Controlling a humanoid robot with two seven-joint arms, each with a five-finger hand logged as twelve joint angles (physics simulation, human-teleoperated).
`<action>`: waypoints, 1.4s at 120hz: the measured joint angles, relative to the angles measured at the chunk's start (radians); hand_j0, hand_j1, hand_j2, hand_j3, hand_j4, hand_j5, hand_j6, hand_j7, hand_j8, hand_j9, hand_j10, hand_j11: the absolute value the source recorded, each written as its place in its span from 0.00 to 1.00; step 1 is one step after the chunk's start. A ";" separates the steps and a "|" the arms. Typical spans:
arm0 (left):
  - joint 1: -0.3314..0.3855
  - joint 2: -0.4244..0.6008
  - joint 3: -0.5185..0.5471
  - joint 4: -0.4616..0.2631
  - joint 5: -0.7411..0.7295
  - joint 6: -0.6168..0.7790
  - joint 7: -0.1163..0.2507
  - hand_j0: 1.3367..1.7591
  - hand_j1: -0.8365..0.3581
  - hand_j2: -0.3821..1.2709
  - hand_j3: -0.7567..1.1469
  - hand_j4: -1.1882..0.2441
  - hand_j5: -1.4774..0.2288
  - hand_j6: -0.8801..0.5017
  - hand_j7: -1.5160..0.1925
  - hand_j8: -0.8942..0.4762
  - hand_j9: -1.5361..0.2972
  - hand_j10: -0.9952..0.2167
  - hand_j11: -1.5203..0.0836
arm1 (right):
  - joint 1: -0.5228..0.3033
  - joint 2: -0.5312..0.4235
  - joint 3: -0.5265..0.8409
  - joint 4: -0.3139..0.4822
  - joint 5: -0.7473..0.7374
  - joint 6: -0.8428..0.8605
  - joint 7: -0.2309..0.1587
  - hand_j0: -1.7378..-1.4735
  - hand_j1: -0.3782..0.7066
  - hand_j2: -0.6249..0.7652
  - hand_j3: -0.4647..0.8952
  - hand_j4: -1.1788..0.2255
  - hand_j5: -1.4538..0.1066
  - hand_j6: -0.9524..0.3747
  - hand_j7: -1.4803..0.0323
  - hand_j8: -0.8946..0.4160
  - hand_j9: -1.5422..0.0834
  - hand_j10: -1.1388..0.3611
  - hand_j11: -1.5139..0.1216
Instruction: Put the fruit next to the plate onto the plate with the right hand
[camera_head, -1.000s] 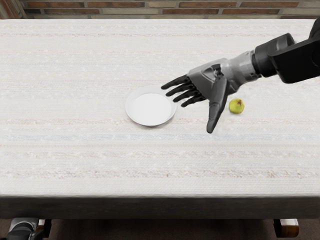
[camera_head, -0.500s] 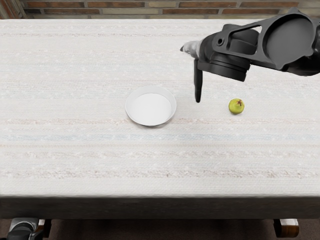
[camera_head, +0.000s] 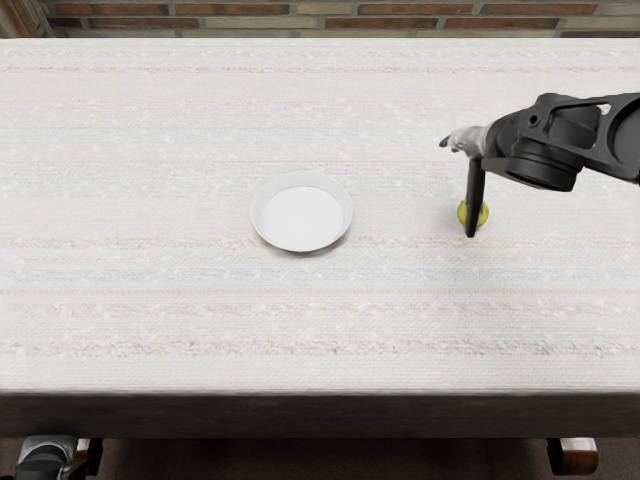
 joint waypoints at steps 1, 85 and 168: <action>0.000 0.000 0.000 0.000 0.000 0.000 0.000 0.76 0.99 0.23 0.40 0.63 0.85 0.45 0.88 0.50 0.84 0.68 0.95 | -0.009 -0.001 0.009 -0.004 -0.002 0.000 0.000 0.30 0.03 0.45 0.34 0.84 0.93 0.72 0.98 0.68 0.95 0.76 0.93; 0.000 0.000 0.000 0.000 0.000 0.000 0.000 0.76 0.99 0.23 0.40 0.63 0.85 0.45 0.88 0.50 0.84 0.68 0.95 | -0.176 0.044 0.031 -0.118 -0.036 -0.280 0.000 0.30 0.03 0.45 0.34 0.84 0.93 0.71 0.98 0.68 0.95 0.76 0.93; 0.000 0.000 0.000 0.000 0.000 0.000 0.000 0.76 0.99 0.23 0.40 0.63 0.85 0.45 0.88 0.50 0.84 0.68 0.95 | -0.212 0.089 0.028 -0.159 -0.035 -0.283 0.000 0.30 0.18 0.43 0.34 0.74 0.82 0.61 0.86 0.57 0.84 0.67 0.82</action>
